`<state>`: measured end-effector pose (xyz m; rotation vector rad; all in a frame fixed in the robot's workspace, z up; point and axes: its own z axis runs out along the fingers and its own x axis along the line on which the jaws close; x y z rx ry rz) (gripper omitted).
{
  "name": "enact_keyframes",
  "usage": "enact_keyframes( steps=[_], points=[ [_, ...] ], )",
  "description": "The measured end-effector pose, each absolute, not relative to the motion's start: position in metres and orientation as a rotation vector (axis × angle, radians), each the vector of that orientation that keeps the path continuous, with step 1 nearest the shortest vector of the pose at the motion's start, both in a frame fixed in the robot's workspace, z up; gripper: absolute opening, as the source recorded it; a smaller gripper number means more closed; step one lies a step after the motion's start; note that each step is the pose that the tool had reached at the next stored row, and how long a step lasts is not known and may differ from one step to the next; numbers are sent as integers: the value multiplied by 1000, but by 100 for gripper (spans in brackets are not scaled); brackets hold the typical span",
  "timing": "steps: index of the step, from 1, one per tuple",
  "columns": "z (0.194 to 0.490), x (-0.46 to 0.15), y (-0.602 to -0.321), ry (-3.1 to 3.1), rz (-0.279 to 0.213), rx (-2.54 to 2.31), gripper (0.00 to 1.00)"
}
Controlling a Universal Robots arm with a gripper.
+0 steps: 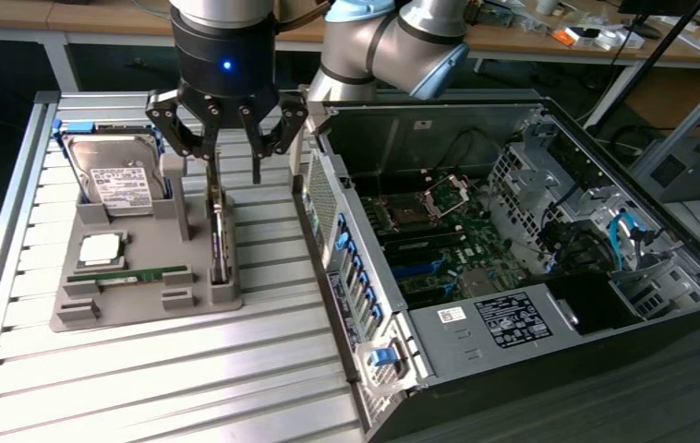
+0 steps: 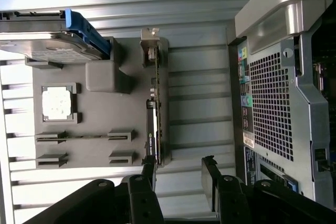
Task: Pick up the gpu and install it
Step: 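Pick up the gpu and move the gpu toward the slot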
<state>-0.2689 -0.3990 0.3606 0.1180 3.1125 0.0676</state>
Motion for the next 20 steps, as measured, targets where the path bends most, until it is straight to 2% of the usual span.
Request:
enact_keyframes(
  steps=[20],
  points=[
    [352,-269,-399,3112,68,118,48]
  ],
)
